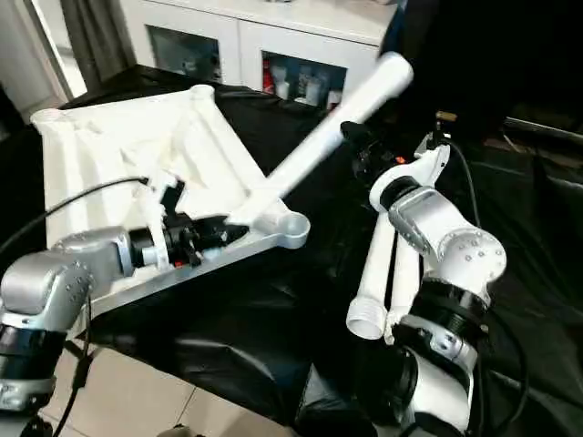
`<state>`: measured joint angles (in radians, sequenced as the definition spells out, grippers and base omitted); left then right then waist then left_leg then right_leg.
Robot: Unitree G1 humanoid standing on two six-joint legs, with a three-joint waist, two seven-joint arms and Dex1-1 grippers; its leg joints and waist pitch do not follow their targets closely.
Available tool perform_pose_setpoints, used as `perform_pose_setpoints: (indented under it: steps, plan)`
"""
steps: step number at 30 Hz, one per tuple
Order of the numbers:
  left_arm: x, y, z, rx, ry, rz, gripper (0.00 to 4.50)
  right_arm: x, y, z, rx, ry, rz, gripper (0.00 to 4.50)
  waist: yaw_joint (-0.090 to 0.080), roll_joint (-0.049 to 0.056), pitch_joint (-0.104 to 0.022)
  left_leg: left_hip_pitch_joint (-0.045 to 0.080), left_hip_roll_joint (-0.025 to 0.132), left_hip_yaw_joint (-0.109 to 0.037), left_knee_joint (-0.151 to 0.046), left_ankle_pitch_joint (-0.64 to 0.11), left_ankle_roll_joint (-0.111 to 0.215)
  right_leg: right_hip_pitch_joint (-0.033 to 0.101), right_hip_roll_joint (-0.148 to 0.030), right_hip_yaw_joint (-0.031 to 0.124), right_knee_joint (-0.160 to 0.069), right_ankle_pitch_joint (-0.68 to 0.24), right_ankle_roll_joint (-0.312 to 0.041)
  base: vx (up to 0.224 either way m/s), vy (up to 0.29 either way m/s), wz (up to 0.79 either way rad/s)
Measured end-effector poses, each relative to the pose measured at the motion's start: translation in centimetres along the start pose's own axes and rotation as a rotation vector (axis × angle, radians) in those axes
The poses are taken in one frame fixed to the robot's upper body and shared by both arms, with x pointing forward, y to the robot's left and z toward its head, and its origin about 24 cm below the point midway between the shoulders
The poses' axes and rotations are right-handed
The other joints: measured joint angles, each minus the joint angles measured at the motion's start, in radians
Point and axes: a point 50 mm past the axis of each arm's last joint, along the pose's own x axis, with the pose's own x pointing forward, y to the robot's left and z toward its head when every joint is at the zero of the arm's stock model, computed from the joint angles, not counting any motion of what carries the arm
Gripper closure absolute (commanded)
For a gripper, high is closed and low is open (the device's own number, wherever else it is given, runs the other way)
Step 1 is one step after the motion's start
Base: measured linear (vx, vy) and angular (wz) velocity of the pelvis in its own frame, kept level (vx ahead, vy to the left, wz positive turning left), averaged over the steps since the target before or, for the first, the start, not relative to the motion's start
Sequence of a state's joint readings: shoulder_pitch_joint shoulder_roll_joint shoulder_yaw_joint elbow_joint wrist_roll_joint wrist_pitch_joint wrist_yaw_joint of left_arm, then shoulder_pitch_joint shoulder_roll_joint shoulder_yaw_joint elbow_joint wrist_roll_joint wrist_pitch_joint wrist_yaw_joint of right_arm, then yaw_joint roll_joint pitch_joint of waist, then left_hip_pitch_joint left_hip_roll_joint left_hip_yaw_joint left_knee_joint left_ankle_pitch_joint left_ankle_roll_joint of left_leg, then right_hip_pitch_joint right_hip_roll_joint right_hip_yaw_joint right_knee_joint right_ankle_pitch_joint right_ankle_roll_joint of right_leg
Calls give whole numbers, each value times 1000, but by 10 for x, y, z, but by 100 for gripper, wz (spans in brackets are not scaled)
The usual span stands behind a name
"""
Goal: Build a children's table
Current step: Pick table leg
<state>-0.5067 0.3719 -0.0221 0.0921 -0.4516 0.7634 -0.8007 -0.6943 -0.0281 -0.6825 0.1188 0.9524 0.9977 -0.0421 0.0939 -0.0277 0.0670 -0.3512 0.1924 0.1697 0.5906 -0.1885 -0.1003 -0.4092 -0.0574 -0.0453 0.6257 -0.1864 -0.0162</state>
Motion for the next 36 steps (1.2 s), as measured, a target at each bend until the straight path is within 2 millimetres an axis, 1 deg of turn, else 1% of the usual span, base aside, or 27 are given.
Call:
perform_pose_setpoints:
  steps: [2,3,4,5,7,9,10,12,13,18,19,20,22,25,28,30,33,36]
  plan:
    - [-3,6,5,24,6,27,307,-11,0,6,-194,-11,-9,29,5,0,0,0,0,0,0,0,0,0,0,0,-1,0,0,0,0,0]
    - [-3,8,8,33,5,34,307,-18,-1,9,-347,-4,-32,29,9,0,0,0,0,0,0,0,0,1,0,0,-1,0,1,0,0,0]
    - [-8,13,12,47,8,55,307,-26,-3,12,-563,15,-57,29,17,0,0,0,0,0,0,1,0,1,0,0,-2,0,2,0,0,0]
    - [-12,17,14,57,11,75,307,-30,-3,12,-695,31,-62,29,19,0,0,0,0,0,0,0,0,1,0,0,-3,-2,4,0,0,0]
    - [-18,24,16,65,19,102,307,-30,2,12,-952,43,-41,29,15,0,0,-2,0,0,0,0,0,1,0,2,-2,-3,7,0,0,0]
    - [-16,22,18,73,23,82,307,-28,8,13,-1126,45,-6,29,15,-1,0,-1,0,0,1,0,1,1,0,1,-1,-3,7,0,0,0]
    - [-15,21,19,79,25,63,307,-26,12,13,-1229,46,23,15,16,-1,0,-1,0,0,1,1,2,1,0,1,-1,-3,7,0,0,0]
    - [-14,19,20,84,32,42,307,-24,16,15,-1371,44,56,15,16,-2,0,-1,0,1,1,1,4,1,0,1,0,-2,6,0,0,0]
    - [-14,19,19,86,38,31,307,-23,16,16,-1433,42,72,6,15,-3,0,-1,0,1,2,0,6,1,0,1,0,-1,4,0,0,0]
    - [-12,16,18,107,83,-19,307,-14,14,25,-1736,92,102,0,10,-7,1,-2,0,1,4,0,8,1,0,1,1,0,1,0,0,0]
    - [-13,15,18,112,97,-31,307,-10,14,27,-1860,110,111,0,7,-8,2,-3,0,1,6,0,8,0,-1,1,2,0,1,0,0,0]
    - [-13,15,18,115,103,-44,307,-9,12,30,-1927,120,105,0,4,-9,2,-3,0,1,6,0,8,0,-1,1,2,1,1,0,0,0]
    - [-15,14,17,117,116,-61,307,-5,10,33,-2035,131,107,0,-1,-12,3,-5,0,1,7,-1,9,0,-1,1,2,1,1,0,0,0]
    - [-16,12,19,124,121,-86,307,0,8,34,-2141,139,121,0,-6,-12,3,-7,0,1,10,-1,10,-1,-1,1,3,1,1,0,0,0]
    - [-18,9,21,137,133,-118,307,5,4,40,-2246,139,126,0,-9,-12,3,-9,0,1,12,-3,13,-2,-1,2,4,1,1,0,0,0]
    - [-19,7,21,149,142,-134,307,7,2,42,-2285,138,124,0,-9,-12,3,-9,0,1,13,-3,13,-3,-1,2,5,1,1,0,0,0]
    - [-18,3,22,161,147,-167,307,9,-4,45,-2329,159,119,0,-9,-12,3,-15,1,1,14,-3,13,-4,-1,1,6,1,0,0,0,0]
    - [-20,2,22,166,156,-184,307,11,-9,46,-2352,164,111,0,-8,-12,3,-16,1,1,17,-3,13,-8,-1,1,7,2,-1,0,0,0]
